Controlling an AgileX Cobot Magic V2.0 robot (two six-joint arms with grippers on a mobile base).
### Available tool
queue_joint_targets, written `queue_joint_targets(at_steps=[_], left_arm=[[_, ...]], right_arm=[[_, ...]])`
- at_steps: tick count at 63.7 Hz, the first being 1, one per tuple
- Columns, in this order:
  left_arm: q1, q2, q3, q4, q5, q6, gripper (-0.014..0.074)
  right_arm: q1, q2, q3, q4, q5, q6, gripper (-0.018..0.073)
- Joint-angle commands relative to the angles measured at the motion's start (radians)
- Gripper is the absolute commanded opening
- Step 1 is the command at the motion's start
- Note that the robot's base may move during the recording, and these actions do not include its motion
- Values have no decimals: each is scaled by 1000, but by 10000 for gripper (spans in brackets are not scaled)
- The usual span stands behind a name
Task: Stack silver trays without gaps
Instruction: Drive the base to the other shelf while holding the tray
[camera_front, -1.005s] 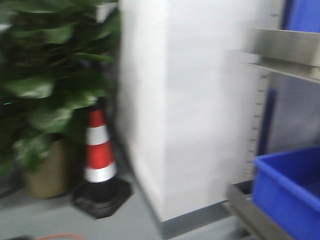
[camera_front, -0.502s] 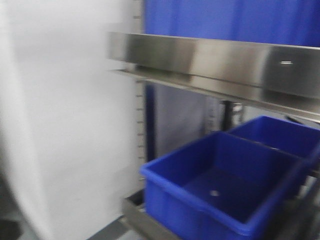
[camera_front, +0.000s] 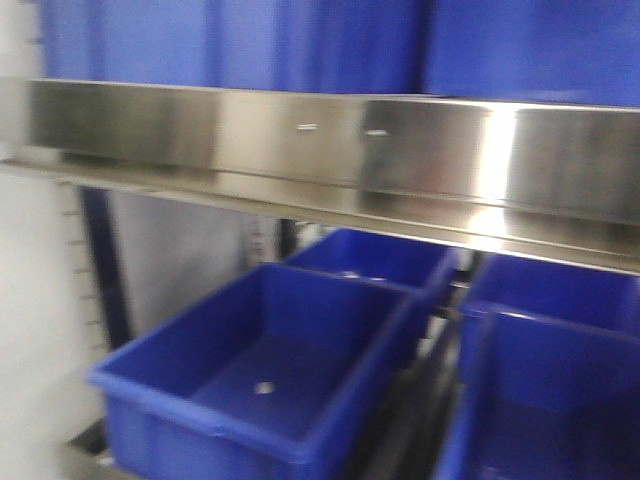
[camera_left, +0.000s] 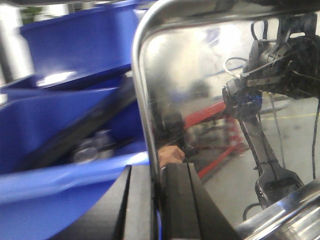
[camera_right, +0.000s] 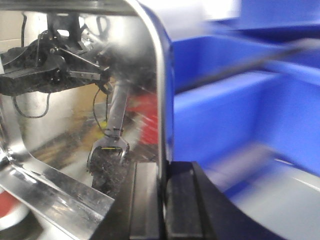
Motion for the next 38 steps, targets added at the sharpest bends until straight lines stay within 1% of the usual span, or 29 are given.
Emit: queue_joint_targets(at_steps=[1, 38], left_arm=[[13, -14, -4, 21, 22, 6, -17], [13, -14, -4, 21, 22, 6, -17]], right_arm=[[-10, -12, -5, -32, -57, -7, -68], [-10, -12, -5, -32, -57, -7, -68]])
